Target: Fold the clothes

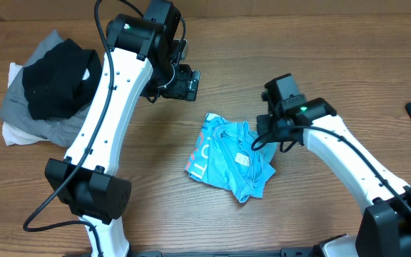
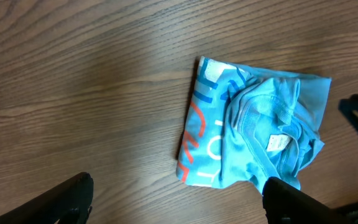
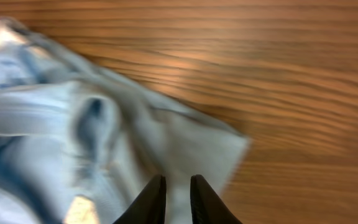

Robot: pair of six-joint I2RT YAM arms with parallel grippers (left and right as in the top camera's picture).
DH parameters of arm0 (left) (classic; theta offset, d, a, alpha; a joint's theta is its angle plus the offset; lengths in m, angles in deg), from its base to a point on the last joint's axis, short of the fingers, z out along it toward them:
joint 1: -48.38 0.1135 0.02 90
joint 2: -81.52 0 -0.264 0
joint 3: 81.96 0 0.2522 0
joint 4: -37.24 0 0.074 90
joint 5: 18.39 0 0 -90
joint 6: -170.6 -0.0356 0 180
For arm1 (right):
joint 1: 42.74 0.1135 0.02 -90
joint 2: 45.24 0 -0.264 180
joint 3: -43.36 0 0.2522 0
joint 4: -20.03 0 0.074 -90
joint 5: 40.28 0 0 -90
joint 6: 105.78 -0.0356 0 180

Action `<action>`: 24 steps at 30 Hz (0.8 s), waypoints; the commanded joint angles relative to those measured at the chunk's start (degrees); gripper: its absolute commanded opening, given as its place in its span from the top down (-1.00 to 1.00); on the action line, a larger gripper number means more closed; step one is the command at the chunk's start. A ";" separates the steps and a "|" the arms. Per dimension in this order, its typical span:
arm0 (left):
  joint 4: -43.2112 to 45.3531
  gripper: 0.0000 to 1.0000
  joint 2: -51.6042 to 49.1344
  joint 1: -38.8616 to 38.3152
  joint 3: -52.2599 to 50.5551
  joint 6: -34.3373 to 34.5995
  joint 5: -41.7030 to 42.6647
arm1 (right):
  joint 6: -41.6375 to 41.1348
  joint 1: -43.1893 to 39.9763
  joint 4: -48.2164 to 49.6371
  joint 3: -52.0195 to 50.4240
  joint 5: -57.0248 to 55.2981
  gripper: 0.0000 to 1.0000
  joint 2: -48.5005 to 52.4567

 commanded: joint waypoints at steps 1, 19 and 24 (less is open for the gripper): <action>0.02 -0.79 0.35 0.09 0.52 -0.90 -0.20 | -0.48 -2.45 -0.11 1.14 1.55 0.54 -1.07; 0.07 -0.82 0.35 0.09 0.52 -0.90 -0.17 | 3.52 6.05 8.31 -2.34 10.62 0.12 2.80; 0.04 -0.82 0.35 0.09 0.52 -0.87 -0.15 | 3.28 6.03 8.39 -2.32 10.62 0.26 4.92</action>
